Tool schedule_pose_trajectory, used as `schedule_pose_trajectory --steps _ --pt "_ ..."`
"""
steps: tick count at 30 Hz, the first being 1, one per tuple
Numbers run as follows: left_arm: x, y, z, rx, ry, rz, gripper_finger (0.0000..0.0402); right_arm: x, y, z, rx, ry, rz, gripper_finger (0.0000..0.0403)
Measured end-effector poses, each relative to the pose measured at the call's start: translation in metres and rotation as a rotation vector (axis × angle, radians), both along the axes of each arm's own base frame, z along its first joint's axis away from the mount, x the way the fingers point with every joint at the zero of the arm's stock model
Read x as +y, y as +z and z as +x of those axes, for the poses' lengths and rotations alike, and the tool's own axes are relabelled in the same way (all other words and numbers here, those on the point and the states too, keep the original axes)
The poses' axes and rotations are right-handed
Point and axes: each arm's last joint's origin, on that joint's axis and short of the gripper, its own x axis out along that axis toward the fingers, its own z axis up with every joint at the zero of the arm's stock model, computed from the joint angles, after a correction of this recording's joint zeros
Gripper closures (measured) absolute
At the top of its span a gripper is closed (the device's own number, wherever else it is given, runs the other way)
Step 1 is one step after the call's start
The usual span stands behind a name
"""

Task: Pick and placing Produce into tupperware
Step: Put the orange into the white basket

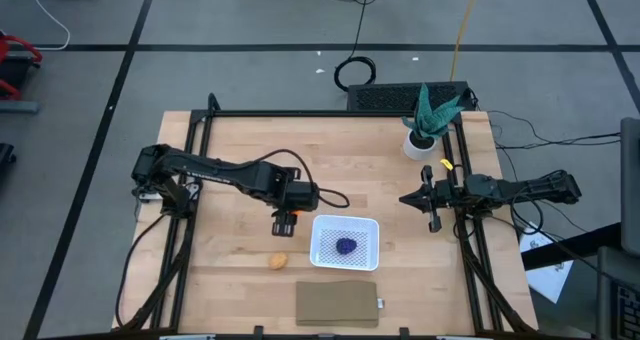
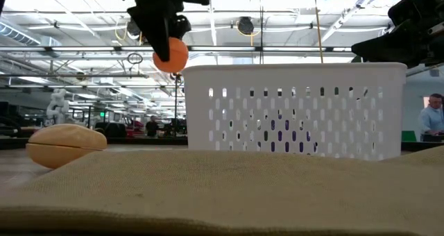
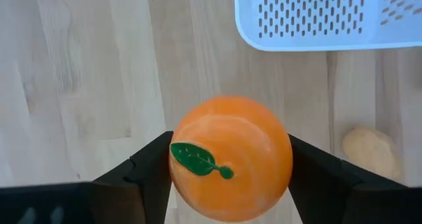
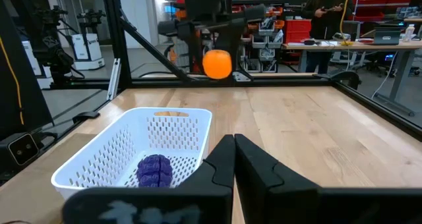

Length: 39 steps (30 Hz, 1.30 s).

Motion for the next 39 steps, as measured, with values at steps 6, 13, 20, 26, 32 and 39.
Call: schedule_pose_trajectory --steps 6,13,20,26,32,39 --pt "0.000 0.003 -0.001 0.012 -0.004 0.002 0.0156 0.000 0.000 0.000 0.000 0.000 0.000 0.0403" --pt "0.000 0.003 -0.002 0.016 -0.008 0.004 0.0154 0.000 0.000 0.000 0.000 0.000 0.000 0.0403" --pt "0.000 0.003 -0.002 0.025 -0.007 0.007 0.0154 0.000 0.000 0.000 0.000 0.000 0.000 0.0403" --pt "0.003 0.003 -0.002 0.023 0.005 0.056 0.0154 0.000 0.000 0.000 0.000 0.000 0.000 0.0403" --pt "0.012 0.003 -0.002 0.021 0.057 0.053 0.0154 0.000 0.000 0.000 0.000 0.000 0.000 0.0403" --pt "0.013 0.003 -0.002 0.018 0.088 0.044 0.0153 0.000 0.000 0.000 0.000 0.000 0.000 0.0403"
